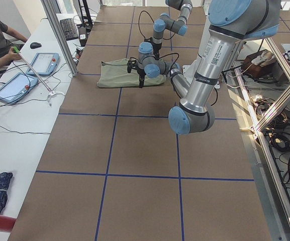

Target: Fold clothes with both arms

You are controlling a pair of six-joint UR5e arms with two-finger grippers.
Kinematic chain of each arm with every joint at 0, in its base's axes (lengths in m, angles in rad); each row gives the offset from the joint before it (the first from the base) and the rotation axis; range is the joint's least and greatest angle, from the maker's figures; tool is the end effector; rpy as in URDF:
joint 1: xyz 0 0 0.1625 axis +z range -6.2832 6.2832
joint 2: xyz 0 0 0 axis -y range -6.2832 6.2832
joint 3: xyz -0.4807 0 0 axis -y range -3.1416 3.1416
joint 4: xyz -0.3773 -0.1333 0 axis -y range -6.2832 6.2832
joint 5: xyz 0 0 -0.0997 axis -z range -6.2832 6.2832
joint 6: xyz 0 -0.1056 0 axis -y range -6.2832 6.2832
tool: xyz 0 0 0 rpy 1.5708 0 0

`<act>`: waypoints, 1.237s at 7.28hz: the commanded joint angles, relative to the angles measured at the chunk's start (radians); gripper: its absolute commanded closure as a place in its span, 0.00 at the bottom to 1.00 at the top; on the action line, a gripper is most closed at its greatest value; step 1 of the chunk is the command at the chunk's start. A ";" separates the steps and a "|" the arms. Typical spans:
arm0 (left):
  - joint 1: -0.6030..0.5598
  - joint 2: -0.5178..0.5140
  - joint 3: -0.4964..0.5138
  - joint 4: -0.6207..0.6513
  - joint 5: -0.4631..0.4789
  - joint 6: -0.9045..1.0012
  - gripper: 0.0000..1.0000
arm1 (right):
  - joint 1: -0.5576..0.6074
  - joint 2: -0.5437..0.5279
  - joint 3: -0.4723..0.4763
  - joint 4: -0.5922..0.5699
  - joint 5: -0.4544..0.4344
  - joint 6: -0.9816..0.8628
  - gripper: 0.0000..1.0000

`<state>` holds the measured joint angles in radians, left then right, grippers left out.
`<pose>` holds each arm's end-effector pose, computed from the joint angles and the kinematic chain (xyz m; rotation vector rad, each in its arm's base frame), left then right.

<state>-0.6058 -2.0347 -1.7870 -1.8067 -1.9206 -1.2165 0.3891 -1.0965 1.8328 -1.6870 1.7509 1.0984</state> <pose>0.4773 -0.4487 0.3365 0.1303 0.9531 -0.0716 -0.5493 -0.3489 0.3634 0.0999 -0.6351 -0.1362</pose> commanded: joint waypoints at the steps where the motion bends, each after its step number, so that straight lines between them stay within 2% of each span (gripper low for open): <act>1: 0.000 0.002 0.024 -0.037 0.000 -0.003 0.01 | 0.001 0.000 -0.032 0.000 0.002 -0.027 0.00; 9: 0.005 0.001 0.029 -0.037 -0.002 -0.006 0.00 | 0.033 -0.029 -0.032 0.001 0.007 -0.037 0.00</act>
<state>-0.6014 -2.0341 -1.7580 -1.8438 -1.9221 -1.2222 0.4163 -1.1244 1.8008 -1.6863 1.7579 1.0615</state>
